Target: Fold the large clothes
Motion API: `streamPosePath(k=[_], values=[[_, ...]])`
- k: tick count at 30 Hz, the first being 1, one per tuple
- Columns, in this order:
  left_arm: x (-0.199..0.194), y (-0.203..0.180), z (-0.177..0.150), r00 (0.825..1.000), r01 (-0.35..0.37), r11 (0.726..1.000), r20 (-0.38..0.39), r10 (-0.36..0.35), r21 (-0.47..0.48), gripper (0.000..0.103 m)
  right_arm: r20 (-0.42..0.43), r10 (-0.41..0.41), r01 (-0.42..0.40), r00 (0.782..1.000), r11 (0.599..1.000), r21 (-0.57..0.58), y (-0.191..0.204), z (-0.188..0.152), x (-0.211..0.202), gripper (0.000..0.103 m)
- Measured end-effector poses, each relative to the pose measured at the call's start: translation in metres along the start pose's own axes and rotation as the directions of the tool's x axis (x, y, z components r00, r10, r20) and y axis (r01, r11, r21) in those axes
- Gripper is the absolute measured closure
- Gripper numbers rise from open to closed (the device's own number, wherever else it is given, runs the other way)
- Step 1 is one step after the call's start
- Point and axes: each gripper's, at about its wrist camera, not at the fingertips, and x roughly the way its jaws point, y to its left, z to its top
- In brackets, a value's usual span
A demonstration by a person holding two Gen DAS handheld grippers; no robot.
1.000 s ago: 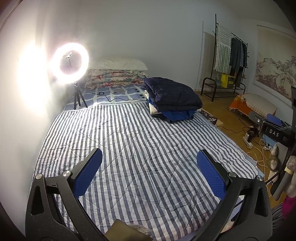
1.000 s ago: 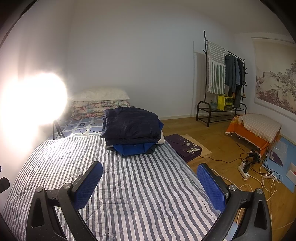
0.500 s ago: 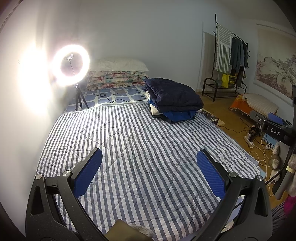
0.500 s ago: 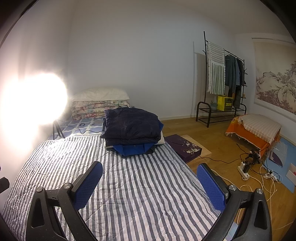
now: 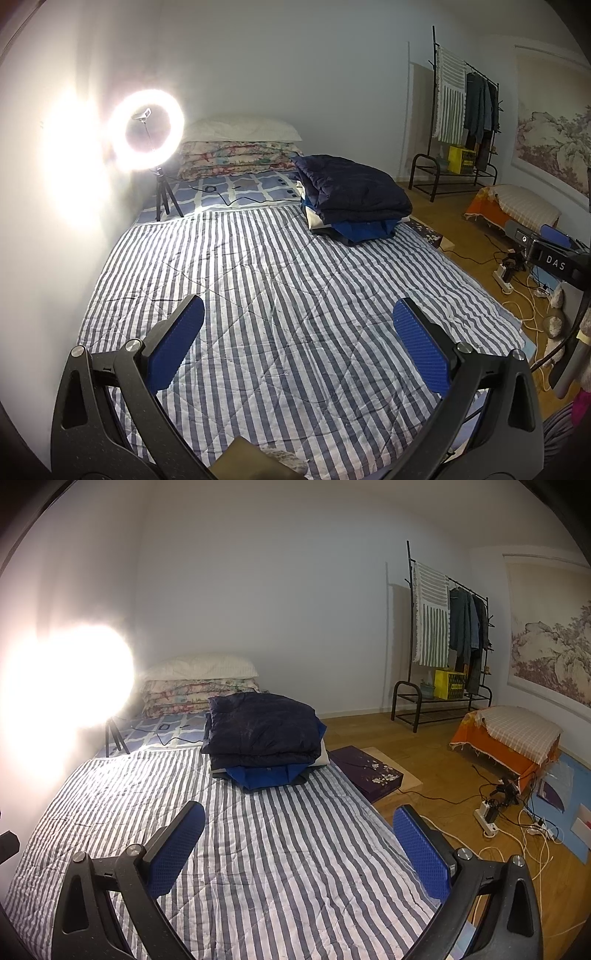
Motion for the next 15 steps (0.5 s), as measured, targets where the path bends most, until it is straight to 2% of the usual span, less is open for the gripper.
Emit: streamPosePath(k=[15], values=[[-0.0040, 0.0028, -0.0054, 0.999, -0.036, 0.999, 0.027, 0.036, -0.007, 0.000, -0.005, -0.003, 0.003, 1.000, 1.000, -0.018, 0.0041, -0.0048, -0.0027, 0.000]])
